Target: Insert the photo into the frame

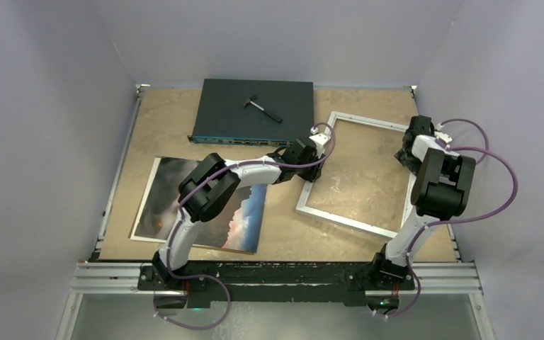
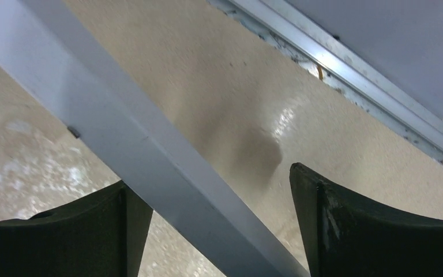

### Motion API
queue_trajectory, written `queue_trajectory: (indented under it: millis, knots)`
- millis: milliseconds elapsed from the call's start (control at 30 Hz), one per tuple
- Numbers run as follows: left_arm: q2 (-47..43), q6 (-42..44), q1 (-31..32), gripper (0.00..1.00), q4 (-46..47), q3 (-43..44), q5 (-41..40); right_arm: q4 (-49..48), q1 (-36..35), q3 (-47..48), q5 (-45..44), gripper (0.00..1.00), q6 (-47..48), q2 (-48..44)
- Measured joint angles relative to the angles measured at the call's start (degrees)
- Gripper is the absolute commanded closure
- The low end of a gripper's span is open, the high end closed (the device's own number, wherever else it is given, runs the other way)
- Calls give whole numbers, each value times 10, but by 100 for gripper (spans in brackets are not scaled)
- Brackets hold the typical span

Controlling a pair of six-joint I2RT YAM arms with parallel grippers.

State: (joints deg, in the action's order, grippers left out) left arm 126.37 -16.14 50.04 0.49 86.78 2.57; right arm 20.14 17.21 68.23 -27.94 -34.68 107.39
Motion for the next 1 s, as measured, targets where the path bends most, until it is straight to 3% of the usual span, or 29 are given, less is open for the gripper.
queue_trajectory:
  millis: [167,400,500,700,833,1000]
  knots:
    - [-23,-3,9,62,-7,-28,42,-35,2,8,-8,1,4,13]
    - [-43,-13,17,60,-9,-56,49,-49,2,5,-9,1,3,13]
    - [-54,-10,18,51,-15,-68,62,-65,-5,0,7,1,5,12]
    - [-74,-9,23,46,-30,-89,115,-67,-8,3,27,1,21,11]
    - [-78,-12,19,23,-28,-93,141,-62,-9,1,35,1,32,1]
    - [-91,-18,0,18,-28,-90,177,-56,-10,-9,59,2,36,-35]
